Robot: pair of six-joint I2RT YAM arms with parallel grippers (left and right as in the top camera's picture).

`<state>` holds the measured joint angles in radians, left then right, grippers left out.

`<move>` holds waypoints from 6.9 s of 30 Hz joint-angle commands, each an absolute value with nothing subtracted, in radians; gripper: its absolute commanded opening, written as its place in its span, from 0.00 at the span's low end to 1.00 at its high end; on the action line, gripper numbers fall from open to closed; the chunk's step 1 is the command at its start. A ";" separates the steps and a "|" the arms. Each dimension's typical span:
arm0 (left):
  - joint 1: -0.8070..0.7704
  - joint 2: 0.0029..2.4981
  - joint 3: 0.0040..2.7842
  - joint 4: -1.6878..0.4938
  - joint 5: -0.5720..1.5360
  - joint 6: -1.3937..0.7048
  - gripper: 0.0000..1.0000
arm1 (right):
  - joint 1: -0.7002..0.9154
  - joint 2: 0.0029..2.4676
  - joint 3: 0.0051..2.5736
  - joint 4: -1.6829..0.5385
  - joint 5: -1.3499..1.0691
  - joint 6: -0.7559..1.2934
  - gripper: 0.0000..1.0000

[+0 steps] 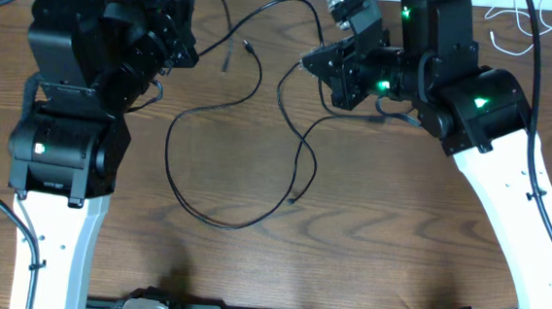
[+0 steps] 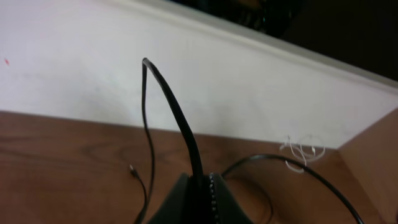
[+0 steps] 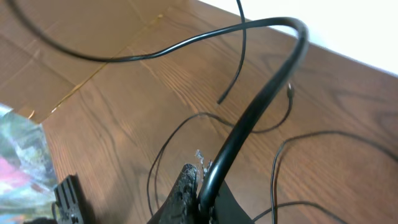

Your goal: Untangle cables

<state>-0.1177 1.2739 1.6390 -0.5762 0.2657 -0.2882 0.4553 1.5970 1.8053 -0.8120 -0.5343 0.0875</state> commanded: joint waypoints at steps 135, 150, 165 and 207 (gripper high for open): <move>-0.137 1.634 1.666 -0.884 0.922 0.335 0.77 | -0.516 2.265 2.539 -0.962 0.028 0.028 0.99; -0.137 1.634 1.666 -0.884 0.846 0.242 0.76 | -0.179 2.273 2.441 -1.481 -0.372 -0.147 0.84; -0.136 1.634 1.666 -0.933 0.556 0.106 0.77 | 0.088 2.275 1.936 -1.028 -0.152 0.185 0.63; -0.136 1.634 1.666 -0.931 0.556 0.106 0.76 | -0.100 1.770 1.703 -0.743 0.052 0.081 0.01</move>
